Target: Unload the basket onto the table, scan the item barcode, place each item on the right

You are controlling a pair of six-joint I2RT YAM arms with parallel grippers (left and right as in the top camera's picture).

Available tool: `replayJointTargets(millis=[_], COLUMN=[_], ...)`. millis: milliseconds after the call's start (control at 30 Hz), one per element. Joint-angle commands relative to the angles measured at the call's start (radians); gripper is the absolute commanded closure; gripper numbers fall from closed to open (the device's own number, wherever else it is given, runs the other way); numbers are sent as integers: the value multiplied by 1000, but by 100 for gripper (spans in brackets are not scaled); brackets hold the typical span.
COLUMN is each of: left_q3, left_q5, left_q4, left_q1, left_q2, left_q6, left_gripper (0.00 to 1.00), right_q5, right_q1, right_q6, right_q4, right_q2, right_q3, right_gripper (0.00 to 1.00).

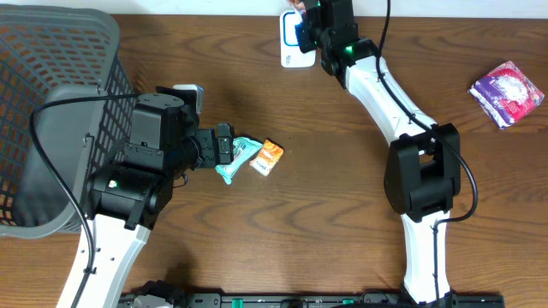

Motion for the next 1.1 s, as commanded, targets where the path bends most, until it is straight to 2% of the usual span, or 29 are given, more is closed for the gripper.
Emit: replayJointTargets(millis=[0,67,233,367,533,700,767,800,867,933,1067], left_q3=[8,8,8,8,8,8,8,8,8,8,8], left_q5=[6,6,6,6,6,6,6,6,6,6,6], left_q4=[0,0,0,-1,0,-1,0,0,-1,0,0], left_q1=[4,4,4,4,4,4,4,4,4,4,4], left_q2=[-1,-1,-1,-1,-1,-1,-1,-1,-1,-1,-1], left_q6=[6,6,6,6,6,6,6,6,6,6,6], left_gripper=[2,2,2,2,2,2,2,2,2,2,2], right_q5=[42,94,485,687,663,482,407,369,318,285,275], right_q1=[0,-5,-39,-109,-246,-401,-454,-481,-515,-537,-542], right_q6=[93,97,115,59,22,21,21,21,21,21,21], right_q4=[2,-23,-107,-193,-365,-459,-479,-489,-498,-507,-552], right_q2=[47,47,2,-19,-16,-16,-14,-14,-14,-15,-34], right_q3=[11,11,11,11,10,5,4,4,4,4,4], right_gripper=[99,99,99,99,99,99,92,83,52,30,24])
